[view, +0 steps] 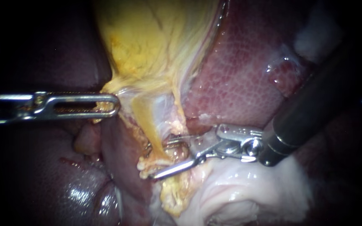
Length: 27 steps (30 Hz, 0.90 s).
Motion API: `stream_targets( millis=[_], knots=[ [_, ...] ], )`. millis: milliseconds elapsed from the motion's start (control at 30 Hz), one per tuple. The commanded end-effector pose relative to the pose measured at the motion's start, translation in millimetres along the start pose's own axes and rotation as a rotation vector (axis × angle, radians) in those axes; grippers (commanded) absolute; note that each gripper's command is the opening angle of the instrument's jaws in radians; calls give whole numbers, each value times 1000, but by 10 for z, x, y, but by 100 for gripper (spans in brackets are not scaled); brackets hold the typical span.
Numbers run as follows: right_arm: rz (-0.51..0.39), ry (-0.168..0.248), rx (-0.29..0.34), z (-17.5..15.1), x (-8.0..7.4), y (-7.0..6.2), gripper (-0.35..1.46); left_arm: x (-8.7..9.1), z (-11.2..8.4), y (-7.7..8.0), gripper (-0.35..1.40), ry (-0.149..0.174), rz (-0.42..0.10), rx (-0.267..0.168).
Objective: Going back second clip left tube
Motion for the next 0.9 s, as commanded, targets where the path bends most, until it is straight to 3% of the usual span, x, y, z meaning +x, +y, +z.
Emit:
stream_targets(
  millis=[33,233,567,667,900],
  knots=[
    [-2,0,-1,-6,0,-2,59,0,0,0,-35,0,0,1],
    [-29,6,-28,-44,13,-14,60,0,-1,3,-35,1,1,2],
    [-116,29,-108,-128,91,-50,60,4,2,7,-35,0,3,1],
    [-131,21,-127,-141,105,-60,60,5,4,7,-35,-1,4,0],
    [-145,10,-133,-157,116,-72,60,16,19,11,-35,2,11,6]
  ],
)
